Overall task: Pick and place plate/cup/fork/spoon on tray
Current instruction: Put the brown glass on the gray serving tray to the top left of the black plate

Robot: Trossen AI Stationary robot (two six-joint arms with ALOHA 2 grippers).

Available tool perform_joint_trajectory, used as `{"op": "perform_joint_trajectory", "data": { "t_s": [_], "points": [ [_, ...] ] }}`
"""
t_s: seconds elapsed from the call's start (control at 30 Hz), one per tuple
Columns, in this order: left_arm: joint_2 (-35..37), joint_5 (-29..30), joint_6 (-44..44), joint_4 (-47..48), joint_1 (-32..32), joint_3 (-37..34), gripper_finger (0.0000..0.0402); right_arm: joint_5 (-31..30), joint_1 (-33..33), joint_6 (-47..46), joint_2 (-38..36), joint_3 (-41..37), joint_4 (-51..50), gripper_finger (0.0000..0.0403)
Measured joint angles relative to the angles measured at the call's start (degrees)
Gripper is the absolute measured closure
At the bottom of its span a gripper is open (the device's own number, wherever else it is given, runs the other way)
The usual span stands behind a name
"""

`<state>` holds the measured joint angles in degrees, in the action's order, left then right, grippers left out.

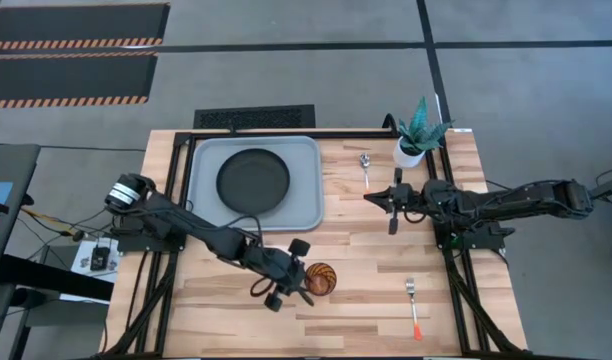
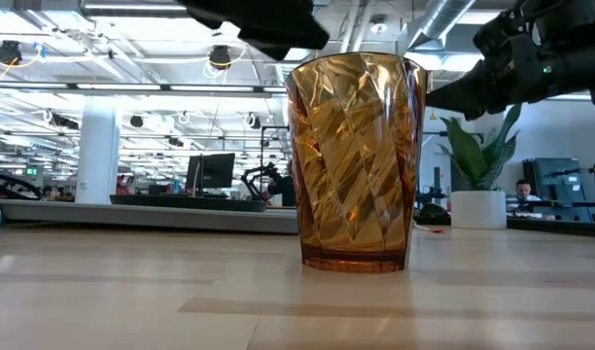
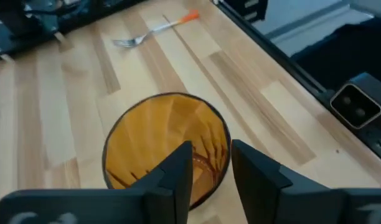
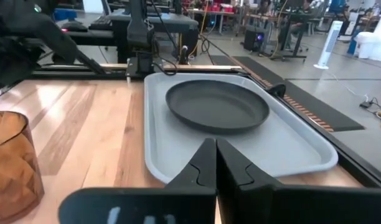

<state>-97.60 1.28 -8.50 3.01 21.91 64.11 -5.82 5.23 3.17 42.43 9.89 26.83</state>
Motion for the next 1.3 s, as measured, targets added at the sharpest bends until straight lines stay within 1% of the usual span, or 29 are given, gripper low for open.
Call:
{"op": "perform_joint_trajectory", "data": {
  "t_s": [0.07, 0.33, 0.57, 0.67, 0.87, 0.93, 1.0, 1.2, 1.3],
  "points": [
    [0.0, -0.4, -0.3, 2.5, 0.2, 0.6, 0.0293, 0.1, 0.0, 0.1, 0.0, 0.0, 0.0, 0.0392],
    [-0.1, -0.5, -2.3, 5.1, 0.3, 0.8, 0.0292, 0.0, 0.0, 0.2, 0.0, 0.0, -0.2, 0.0391],
    [-0.1, -0.1, -6.0, 5.4, 0.2, 0.8, 0.0292, 0.0, 0.0, 0.3, 0.0, 0.0, -0.2, 0.0391],
    [-0.1, 2.4, -7.4, 5.3, 0.3, 0.8, 0.0292, 0.0, 0.0, 0.3, 0.0, 0.0, -0.2, 0.0391],
    [-0.7, 1.0, -7.4, 5.6, 0.2, 1.2, 0.0292, 0.0, 0.0, 0.3, 0.0, 0.0, -0.2, 0.0391],
    [-1.1, 0.9, -7.4, 8.6, 0.3, 2.9, 0.0292, 0.0, 0.0, 0.3, 0.0, 0.0, -0.2, 0.0391],
    [-2.5, 0.8, -7.8, 10.7, 0.3, 6.2, 0.0292, 0.0, 0.0, 0.3, 0.0, 0.0, -0.4, 0.0391],
    [-6.8, 1.1, -8.9, 24.4, 0.3, 15.2, 0.0291, 0.0, 0.0, 0.3, 0.0, 0.0, -0.7, 0.0391],
    [-9.7, 1.2, -10.2, 28.2, 0.6, 19.2, 0.0291, 0.0, 0.0, 0.3, 0.0, 0.0, -0.8, 0.0391]
  ]
}}
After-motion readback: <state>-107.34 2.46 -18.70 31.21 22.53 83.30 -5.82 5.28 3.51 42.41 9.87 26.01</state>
